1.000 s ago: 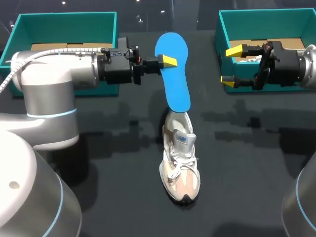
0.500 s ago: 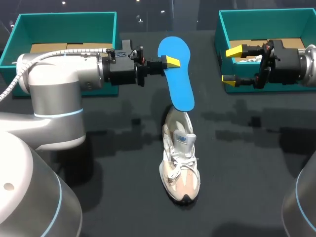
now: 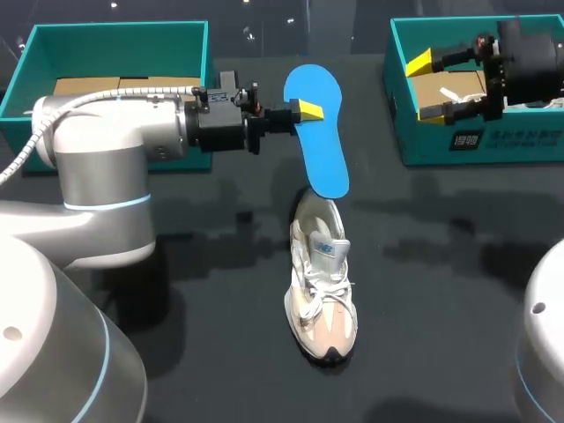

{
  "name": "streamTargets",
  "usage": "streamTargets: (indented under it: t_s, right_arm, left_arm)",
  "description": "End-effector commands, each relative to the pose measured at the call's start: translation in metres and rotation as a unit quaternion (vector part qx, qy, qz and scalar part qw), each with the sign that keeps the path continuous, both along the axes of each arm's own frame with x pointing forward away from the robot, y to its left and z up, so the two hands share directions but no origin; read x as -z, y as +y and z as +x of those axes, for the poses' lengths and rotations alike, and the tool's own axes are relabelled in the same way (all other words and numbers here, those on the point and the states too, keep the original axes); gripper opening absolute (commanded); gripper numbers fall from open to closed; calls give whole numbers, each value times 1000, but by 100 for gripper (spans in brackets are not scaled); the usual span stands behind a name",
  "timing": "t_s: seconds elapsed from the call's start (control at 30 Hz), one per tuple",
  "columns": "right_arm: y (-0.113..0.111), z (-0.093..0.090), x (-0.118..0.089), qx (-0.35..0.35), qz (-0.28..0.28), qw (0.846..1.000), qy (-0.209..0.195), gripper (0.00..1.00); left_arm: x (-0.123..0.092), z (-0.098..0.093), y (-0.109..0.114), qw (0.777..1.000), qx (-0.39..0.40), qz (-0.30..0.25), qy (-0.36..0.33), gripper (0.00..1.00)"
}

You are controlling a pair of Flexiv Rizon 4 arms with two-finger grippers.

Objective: Take the shoe out of the shoebox, open the shoe tongue, remove and reinsert the insole, then place the shoe into the shoebox

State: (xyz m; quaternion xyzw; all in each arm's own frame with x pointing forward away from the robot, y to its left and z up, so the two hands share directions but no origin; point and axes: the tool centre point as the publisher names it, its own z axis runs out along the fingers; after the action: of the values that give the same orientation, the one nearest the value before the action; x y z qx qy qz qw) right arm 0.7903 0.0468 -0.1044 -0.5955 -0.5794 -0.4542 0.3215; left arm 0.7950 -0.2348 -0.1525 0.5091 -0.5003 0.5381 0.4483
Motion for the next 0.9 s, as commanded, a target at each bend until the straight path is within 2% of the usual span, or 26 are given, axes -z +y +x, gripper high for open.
streamTargets:
  t_s: [0.03,0.3,0.63,0.8,0.9]
  right_arm:
    - [9,-16,-27,34,-189,981,11,100]
    - [28,-29,-38,32,-290,956,6,100]
    - [65,-40,-53,19,-420,907,-12,100]
    - [89,-48,-61,26,-459,888,-24,100]
    - [104,-55,-64,36,-494,868,-32,100]
  left_arm:
    - [0,0,-1,1000,-1,0,0,0]
    - [0,0,-1,1000,-1,0,0,0]
    - [0,0,-1,1000,-1,0,0,0]
    - [0,0,-1,1000,-1,0,0,0]
    - [0,0,-1,1000,-1,0,0,0]
